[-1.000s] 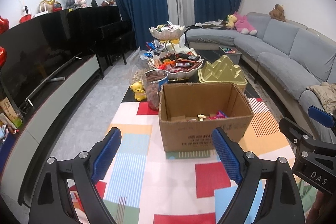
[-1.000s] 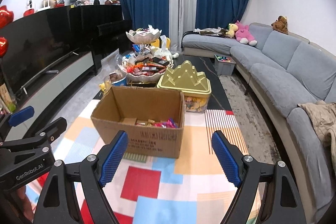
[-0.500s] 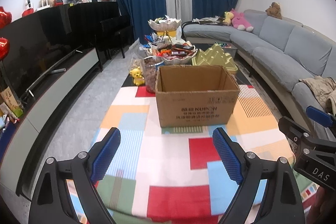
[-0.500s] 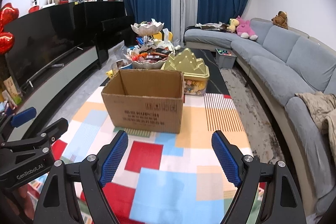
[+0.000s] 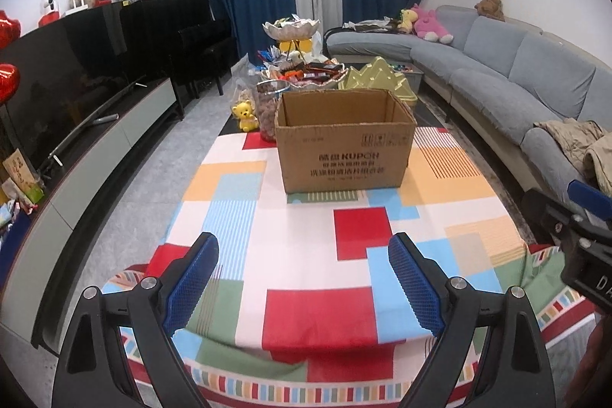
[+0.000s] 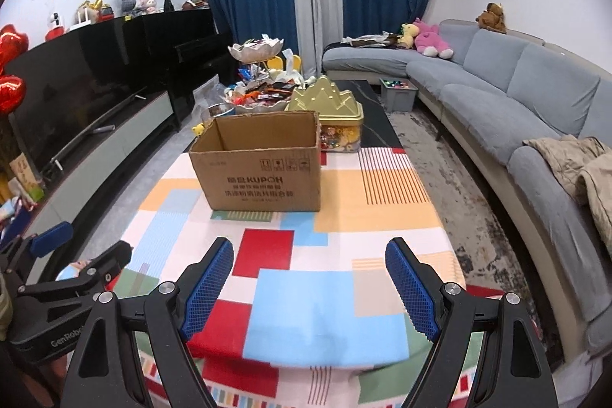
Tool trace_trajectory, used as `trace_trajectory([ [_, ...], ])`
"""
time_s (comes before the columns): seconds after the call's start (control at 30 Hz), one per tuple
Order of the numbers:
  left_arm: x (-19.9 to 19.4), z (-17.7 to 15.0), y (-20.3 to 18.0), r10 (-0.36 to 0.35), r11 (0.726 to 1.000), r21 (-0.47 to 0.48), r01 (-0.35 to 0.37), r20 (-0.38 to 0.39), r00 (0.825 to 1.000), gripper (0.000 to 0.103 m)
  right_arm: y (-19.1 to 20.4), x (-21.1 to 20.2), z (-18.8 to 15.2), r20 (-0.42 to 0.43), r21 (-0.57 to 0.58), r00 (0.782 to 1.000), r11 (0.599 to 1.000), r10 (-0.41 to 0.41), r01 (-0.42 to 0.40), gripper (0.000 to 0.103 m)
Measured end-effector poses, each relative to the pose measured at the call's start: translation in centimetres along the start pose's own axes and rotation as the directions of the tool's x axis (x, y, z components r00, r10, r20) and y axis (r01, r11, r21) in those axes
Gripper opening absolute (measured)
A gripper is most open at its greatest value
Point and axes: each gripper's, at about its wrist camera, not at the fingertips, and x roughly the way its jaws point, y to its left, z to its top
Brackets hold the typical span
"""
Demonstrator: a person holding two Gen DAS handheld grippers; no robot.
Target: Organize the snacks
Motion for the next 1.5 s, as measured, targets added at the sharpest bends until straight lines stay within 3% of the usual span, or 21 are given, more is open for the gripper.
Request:
trace_trajectory([
  [0.5,-2.8,-1.1,0.5,-0.004,1.0,-0.028,0.005,0.04,0.999,0.091,0.1,-3.3,-1.0,0.021,-0.003,0.999,0.999,-0.036,0.036,0.083],
  [1.5,-3.2,-1.2,0.5,-0.013,0.999,-0.032,0.014,0.044,0.999,0.091,-0.1,-3.7,-1.0,0.023,0.002,0.999,0.999,-0.034,0.034,0.083],
])
